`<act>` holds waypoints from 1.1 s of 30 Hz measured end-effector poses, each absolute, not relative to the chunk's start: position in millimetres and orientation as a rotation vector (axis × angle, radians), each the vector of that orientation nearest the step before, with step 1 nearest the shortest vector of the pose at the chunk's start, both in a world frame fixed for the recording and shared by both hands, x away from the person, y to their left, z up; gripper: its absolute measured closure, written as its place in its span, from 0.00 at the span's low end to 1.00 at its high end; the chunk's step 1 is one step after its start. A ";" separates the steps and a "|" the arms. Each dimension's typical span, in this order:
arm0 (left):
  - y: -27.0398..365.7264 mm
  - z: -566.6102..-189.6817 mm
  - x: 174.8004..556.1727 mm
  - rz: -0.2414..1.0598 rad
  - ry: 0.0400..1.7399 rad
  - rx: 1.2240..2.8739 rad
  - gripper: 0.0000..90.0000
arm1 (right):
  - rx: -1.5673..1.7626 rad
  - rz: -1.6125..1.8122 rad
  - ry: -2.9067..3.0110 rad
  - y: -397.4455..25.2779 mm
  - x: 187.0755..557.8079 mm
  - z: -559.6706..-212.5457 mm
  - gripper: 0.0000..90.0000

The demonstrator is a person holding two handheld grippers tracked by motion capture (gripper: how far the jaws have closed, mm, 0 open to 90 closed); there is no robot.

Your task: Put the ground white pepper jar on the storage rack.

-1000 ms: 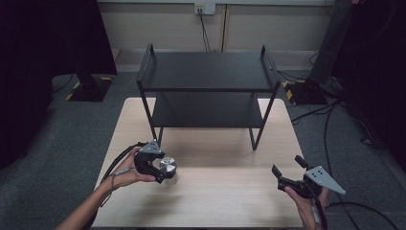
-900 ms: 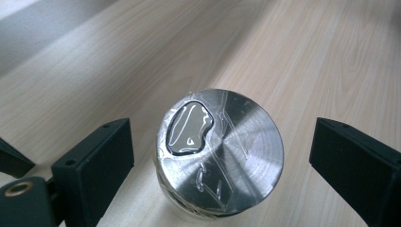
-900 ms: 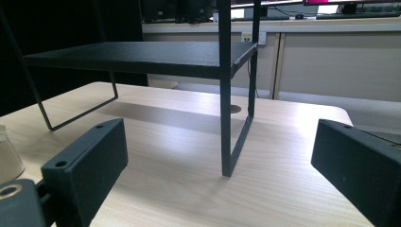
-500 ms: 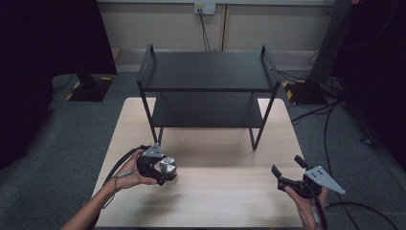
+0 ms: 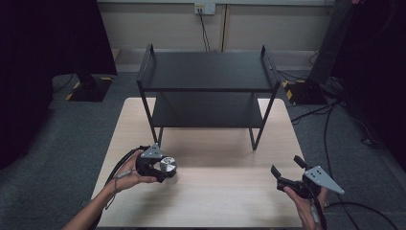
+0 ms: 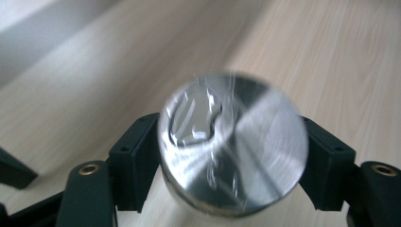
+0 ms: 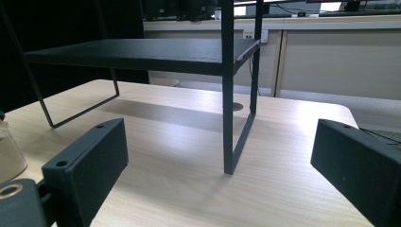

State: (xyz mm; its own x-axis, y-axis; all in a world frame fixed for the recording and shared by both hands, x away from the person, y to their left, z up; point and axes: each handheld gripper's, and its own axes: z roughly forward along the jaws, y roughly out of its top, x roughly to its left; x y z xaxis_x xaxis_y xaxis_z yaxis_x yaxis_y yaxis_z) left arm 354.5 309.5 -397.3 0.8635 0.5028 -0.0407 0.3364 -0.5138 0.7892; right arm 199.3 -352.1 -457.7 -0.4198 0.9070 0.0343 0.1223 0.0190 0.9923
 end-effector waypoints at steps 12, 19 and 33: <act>302.2 -384.0 355.1 0.254 0.603 2.184 0.38 | 1.066 1.466 1.614 -352.9 198.9 -458.3 0.05; 299.7 -363.8 355.8 0.262 0.609 2.162 0.38 | 1.063 1.470 1.612 -353.0 198.2 -458.1 0.05; 298.2 -273.0 350.0 0.353 0.581 2.076 0.38 | 1.052 1.485 1.603 -353.8 198.2 -460.0 0.04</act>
State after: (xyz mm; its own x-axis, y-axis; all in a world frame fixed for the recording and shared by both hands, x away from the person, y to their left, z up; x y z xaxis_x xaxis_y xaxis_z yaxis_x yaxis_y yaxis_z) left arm 350.0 298.2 -273.0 0.8474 0.5303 0.0246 0.2662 -0.4646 0.8446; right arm 198.2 -353.8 -460.0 -0.4239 0.9052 0.0320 0.1012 0.0122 0.9948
